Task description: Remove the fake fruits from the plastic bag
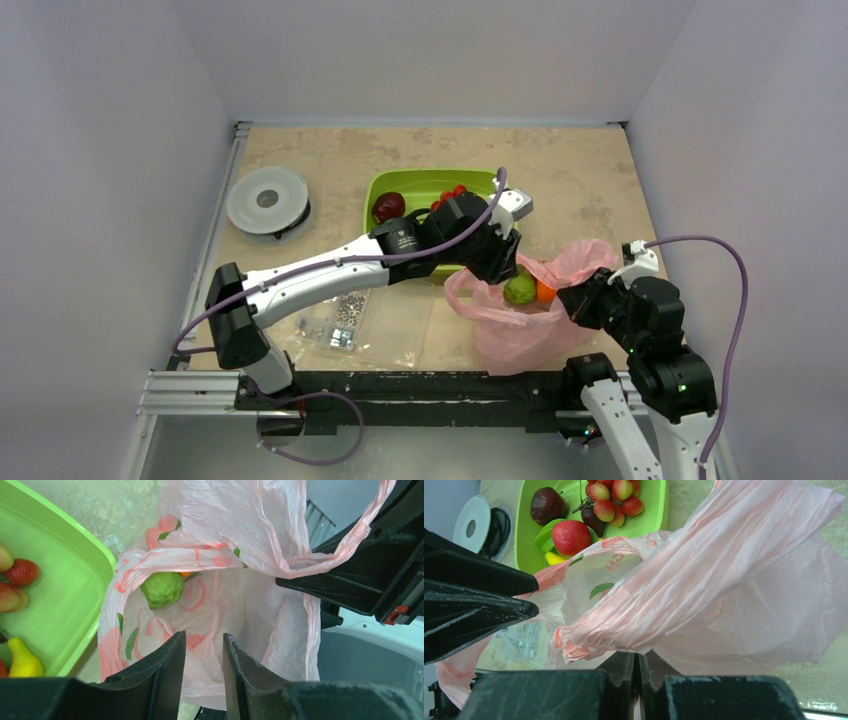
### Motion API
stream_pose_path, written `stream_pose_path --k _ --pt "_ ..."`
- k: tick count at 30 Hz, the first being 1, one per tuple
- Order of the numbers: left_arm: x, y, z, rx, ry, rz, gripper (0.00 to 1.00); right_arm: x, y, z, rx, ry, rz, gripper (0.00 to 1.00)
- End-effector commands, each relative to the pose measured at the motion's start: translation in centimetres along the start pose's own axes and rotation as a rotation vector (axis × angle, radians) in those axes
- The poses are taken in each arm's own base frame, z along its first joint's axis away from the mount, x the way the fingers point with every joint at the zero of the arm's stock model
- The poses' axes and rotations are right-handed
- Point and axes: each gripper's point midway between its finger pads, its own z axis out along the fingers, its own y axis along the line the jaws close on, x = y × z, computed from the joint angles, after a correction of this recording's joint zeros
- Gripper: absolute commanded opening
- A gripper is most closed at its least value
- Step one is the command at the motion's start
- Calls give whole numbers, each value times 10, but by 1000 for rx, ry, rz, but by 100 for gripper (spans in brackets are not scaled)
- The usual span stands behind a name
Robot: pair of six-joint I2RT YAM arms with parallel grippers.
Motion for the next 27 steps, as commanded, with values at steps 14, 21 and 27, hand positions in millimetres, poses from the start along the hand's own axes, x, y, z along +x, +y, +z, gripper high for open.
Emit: stream_pose_path --k 14,21,27 --pt "105 -50 39 179 174 61 63 70 -33 7 165 271 163 0" --pt "166 -25 49 42 210 100 64 69 -40 18 237 308 186 1" --pt "143 -20 57 -13 165 160 67 75 -40 35 207 274 239 0"
